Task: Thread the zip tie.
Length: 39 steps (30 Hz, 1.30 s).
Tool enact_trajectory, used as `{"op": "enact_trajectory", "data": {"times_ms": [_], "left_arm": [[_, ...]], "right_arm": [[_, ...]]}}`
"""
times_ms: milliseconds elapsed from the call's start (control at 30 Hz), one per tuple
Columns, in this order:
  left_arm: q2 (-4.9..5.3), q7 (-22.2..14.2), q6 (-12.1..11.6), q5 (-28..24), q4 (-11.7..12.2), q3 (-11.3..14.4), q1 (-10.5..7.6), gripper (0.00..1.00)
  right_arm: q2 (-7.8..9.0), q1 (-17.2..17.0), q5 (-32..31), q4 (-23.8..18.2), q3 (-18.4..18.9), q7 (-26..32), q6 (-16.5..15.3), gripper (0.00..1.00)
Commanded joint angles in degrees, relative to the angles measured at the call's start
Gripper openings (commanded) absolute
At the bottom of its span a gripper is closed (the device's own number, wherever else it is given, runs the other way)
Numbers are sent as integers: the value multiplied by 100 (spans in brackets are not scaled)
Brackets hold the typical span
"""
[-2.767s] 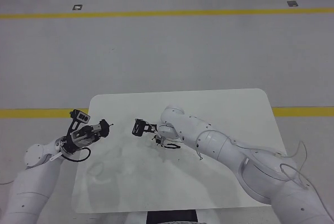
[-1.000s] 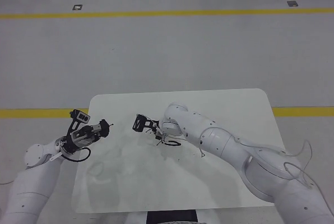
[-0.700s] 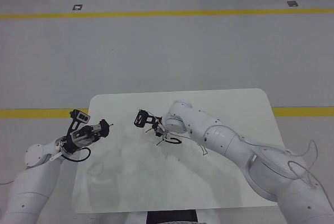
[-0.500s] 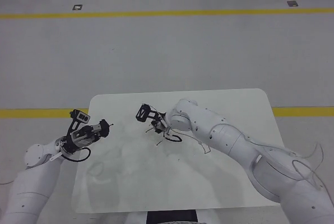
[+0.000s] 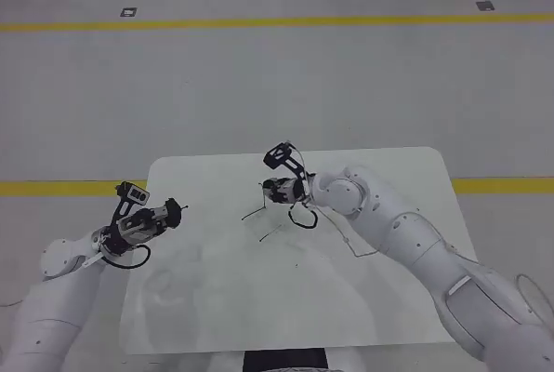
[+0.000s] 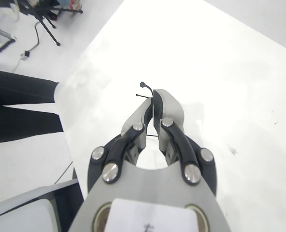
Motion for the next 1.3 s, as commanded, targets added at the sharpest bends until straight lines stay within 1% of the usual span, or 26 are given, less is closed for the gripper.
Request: {"op": "enact_trajectory", "data": {"times_ms": [0, 100, 600, 667, 733, 833, 900, 967, 1033, 1067, 1133, 1267], "left_arm": [[0, 0, 0, 0, 0, 0, 0, 0], [0, 0, 0, 0, 0, 0, 0, 0], [0, 0, 0, 0, 0, 0, 0, 0], [0, 0, 0, 0, 0, 0, 0, 0], [-10, 169, 76, 30, -120, 56, 39, 0], [-20, 353, 46, 111, -195, 103, 125, 0], [-35, 512, 7, 143, -184, 158, 146, 0], [-66, 714, 2, 22, -156, 235, 171, 0], [-88, 885, 0, 108, -140, 276, 169, 0], [-114, 978, 0, 46, -121, 329, 179, 0], [-144, 1110, 0, 111, -83, 369, 147, 0], [-241, 1334, 0, 176, 8, 501, 58, 0]], "right_arm": [[108, -177, 35, -217, 205, -23, 0, 0], [241, -421, 124, -548, 442, 35, 0, 0], [241, -421, 124, -548, 442, 35, 0, 0], [241, -479, 99, -583, 455, -48, 32, 0], [243, -542, 154, -656, 522, -125, 40, 0], [254, -650, 427, -738, 672, -203, 0, 0], [264, -719, 508, -800, 763, -294, 15, 0], [273, -815, 606, -912, 856, -394, 59, 0], [278, -920, 681, -1029, 931, -516, 131, 0], [281, -988, 737, -1111, 980, -592, 167, 0], [286, -1084, 776, -1225, 1045, -707, 228, 0], [284, -1294, 937, -1465, 1165, -912, 301, 0]]}}
